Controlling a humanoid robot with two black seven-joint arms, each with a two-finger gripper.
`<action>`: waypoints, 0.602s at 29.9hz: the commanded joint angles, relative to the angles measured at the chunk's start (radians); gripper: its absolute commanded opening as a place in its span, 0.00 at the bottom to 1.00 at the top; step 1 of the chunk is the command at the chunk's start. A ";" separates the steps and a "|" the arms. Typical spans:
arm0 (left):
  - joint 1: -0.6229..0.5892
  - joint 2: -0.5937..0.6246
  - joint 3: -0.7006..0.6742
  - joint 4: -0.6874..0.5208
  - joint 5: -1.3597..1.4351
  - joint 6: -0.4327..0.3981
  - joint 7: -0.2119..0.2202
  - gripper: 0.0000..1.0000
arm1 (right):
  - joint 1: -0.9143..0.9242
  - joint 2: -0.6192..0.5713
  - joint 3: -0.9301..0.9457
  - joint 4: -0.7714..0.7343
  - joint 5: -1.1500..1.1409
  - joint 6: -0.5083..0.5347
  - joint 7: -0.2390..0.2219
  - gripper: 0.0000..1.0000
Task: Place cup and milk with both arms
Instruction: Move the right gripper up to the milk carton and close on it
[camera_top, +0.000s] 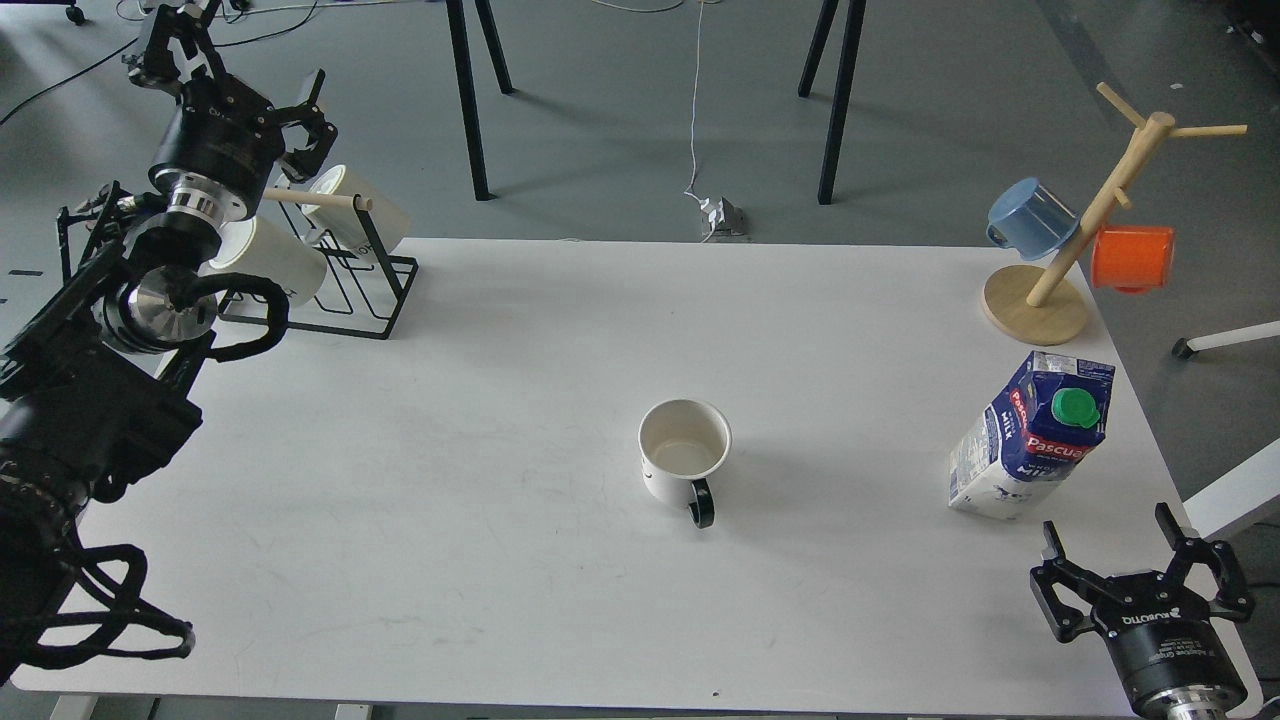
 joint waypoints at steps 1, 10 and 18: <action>0.001 0.001 0.000 0.002 -0.015 -0.020 0.004 1.00 | 0.012 0.042 -0.050 -0.001 -0.002 0.000 0.000 0.99; 0.003 -0.007 0.003 -0.001 -0.027 -0.031 0.012 1.00 | 0.053 0.138 -0.087 -0.001 -0.008 0.000 0.002 0.99; 0.001 0.006 0.005 0.000 -0.027 -0.040 0.015 1.00 | 0.067 0.136 -0.047 -0.001 -0.004 0.000 0.003 0.99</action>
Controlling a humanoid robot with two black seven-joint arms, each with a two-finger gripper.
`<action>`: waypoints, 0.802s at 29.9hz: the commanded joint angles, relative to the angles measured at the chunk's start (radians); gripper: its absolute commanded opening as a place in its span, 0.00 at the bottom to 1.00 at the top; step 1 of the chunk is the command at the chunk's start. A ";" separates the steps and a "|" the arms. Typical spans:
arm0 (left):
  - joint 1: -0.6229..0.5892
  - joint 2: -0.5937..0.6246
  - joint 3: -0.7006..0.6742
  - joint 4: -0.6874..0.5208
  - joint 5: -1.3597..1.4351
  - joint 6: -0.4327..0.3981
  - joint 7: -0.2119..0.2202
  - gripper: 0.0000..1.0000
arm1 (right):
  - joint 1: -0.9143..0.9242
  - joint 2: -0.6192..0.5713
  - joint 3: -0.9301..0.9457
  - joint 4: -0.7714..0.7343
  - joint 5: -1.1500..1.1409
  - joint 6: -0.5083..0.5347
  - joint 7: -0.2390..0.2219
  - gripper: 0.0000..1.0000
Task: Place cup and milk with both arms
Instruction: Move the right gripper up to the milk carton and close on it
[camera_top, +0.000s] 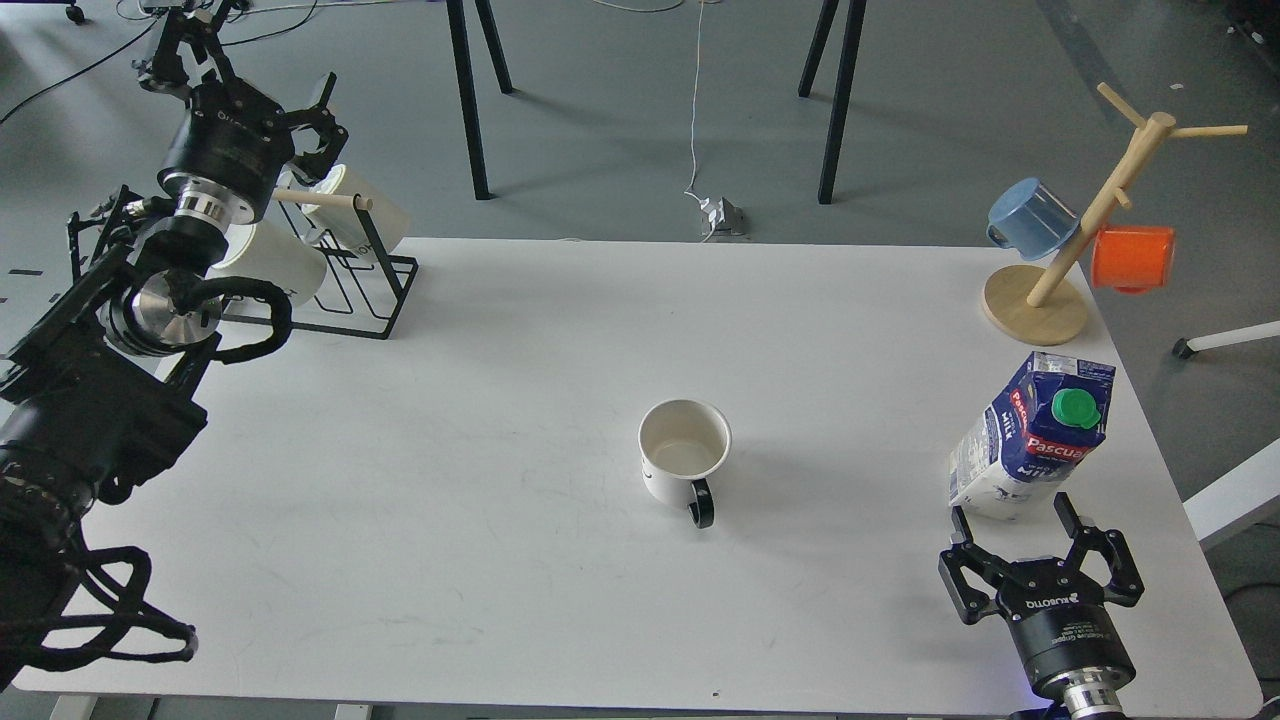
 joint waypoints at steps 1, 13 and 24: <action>-0.001 0.008 0.000 0.001 0.000 -0.012 0.003 1.00 | 0.008 0.000 0.017 -0.001 0.001 0.000 0.000 0.98; -0.001 0.015 0.002 0.001 0.012 -0.027 0.004 1.00 | 0.110 0.000 0.034 -0.022 -0.004 0.000 0.000 0.98; 0.005 0.023 0.002 0.001 0.015 -0.027 0.004 1.00 | 0.102 -0.008 0.045 -0.024 -0.004 0.000 0.000 0.98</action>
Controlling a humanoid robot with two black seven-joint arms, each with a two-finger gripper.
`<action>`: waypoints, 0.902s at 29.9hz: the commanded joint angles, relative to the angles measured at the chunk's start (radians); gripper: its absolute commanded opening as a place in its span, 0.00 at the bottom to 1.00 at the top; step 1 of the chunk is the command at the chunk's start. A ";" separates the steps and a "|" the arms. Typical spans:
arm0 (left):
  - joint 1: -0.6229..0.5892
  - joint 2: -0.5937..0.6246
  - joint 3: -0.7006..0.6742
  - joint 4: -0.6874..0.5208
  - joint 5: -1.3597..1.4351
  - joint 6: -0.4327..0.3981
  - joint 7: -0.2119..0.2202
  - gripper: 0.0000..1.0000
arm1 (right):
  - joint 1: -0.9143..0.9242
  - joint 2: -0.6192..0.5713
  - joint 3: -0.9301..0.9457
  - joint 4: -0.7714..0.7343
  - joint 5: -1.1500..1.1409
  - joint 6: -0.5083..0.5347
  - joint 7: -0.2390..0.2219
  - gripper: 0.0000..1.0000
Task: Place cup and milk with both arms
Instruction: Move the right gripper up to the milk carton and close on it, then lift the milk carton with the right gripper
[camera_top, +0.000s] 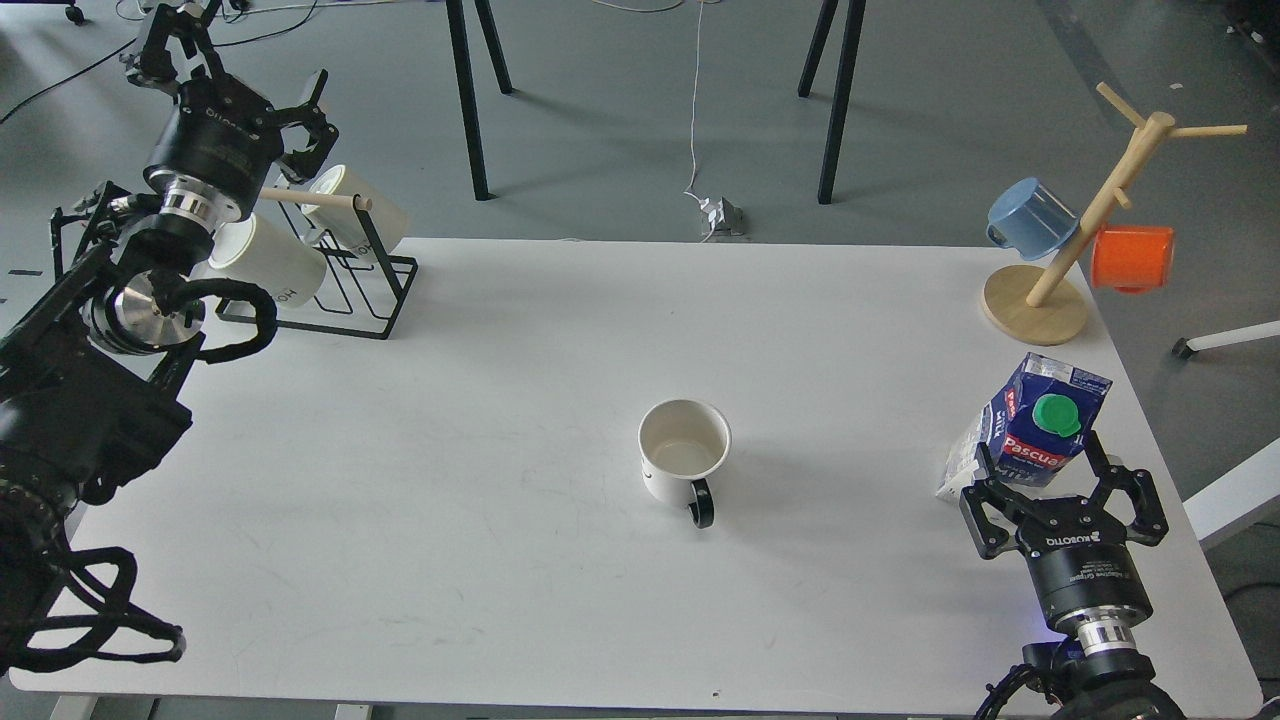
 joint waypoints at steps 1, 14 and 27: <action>0.001 0.003 -0.001 0.000 0.001 0.000 -0.002 1.00 | -0.003 -0.002 0.007 -0.001 0.000 0.000 0.000 0.98; 0.001 0.018 0.000 0.000 0.000 0.000 -0.002 1.00 | 0.007 0.000 0.044 -0.045 0.002 0.000 0.000 0.97; 0.003 0.018 0.000 0.000 0.001 0.000 0.000 1.00 | 0.023 0.001 0.063 -0.073 0.002 0.000 0.000 0.97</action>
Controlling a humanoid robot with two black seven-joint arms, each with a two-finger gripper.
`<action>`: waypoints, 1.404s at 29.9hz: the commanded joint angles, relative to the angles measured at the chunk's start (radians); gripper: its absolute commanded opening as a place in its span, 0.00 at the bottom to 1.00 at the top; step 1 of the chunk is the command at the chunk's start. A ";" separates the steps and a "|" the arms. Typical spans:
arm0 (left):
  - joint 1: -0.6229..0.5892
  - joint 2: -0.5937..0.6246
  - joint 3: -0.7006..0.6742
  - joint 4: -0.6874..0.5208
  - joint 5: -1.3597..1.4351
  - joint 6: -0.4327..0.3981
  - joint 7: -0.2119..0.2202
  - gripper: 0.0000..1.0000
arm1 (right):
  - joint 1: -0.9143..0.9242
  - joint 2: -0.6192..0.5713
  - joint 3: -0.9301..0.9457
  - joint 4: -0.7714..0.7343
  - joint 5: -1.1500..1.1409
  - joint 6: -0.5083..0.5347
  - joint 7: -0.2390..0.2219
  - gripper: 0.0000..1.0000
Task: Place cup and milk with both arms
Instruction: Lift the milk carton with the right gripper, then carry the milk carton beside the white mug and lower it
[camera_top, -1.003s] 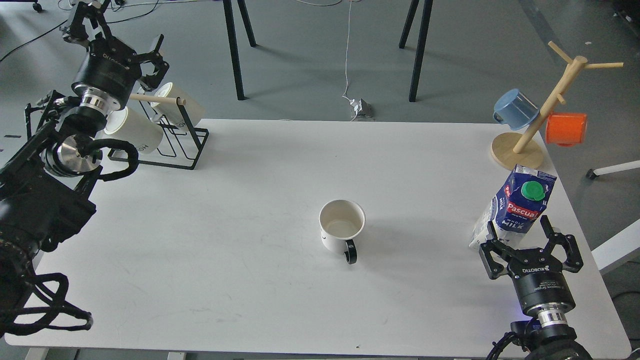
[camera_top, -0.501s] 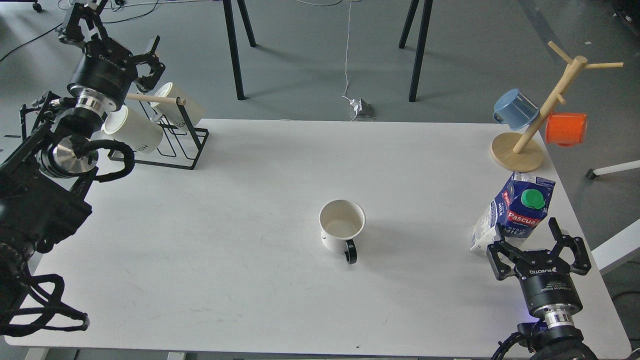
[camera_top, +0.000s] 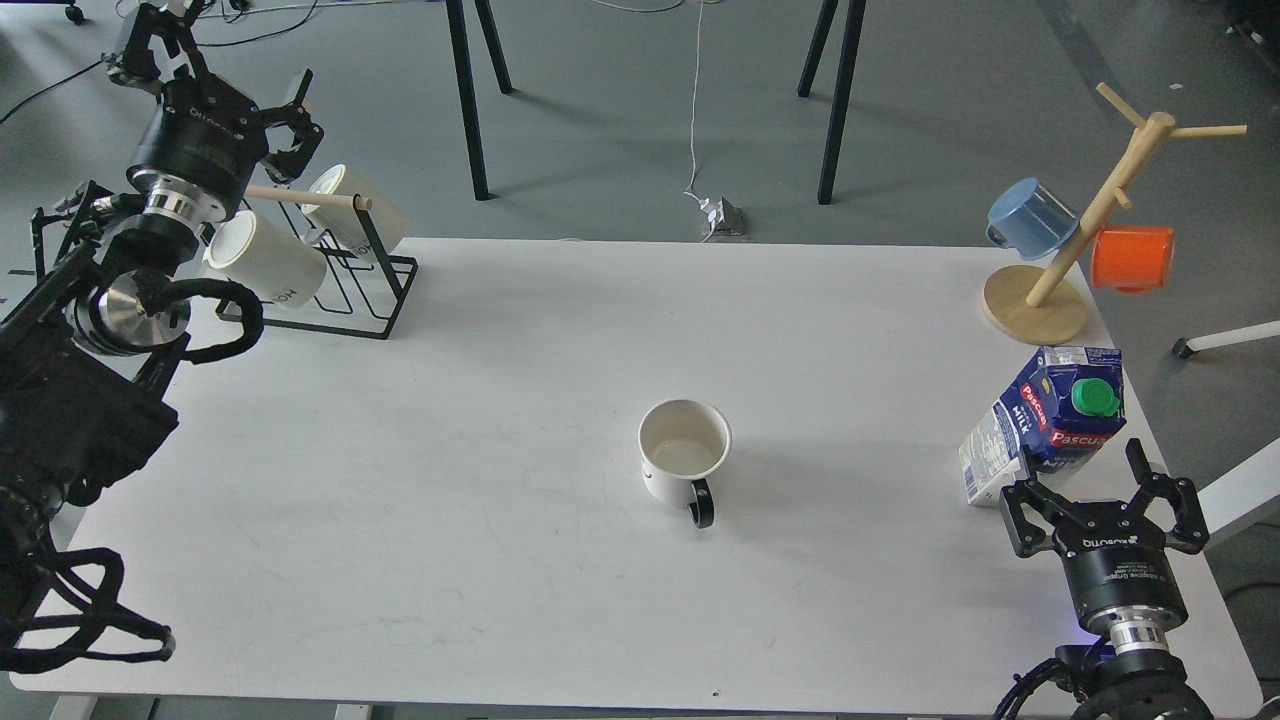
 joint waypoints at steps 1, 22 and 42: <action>0.005 0.000 0.000 0.000 0.001 0.000 0.001 1.00 | 0.006 0.003 -0.008 -0.002 -0.001 0.000 -0.001 0.96; 0.016 0.015 0.000 0.000 0.001 0.000 -0.001 1.00 | 0.049 0.006 -0.022 0.004 -0.003 0.000 -0.004 0.59; 0.033 0.047 0.003 0.000 0.002 0.000 -0.002 1.00 | 0.140 0.129 -0.301 0.095 -0.141 0.000 -0.004 0.53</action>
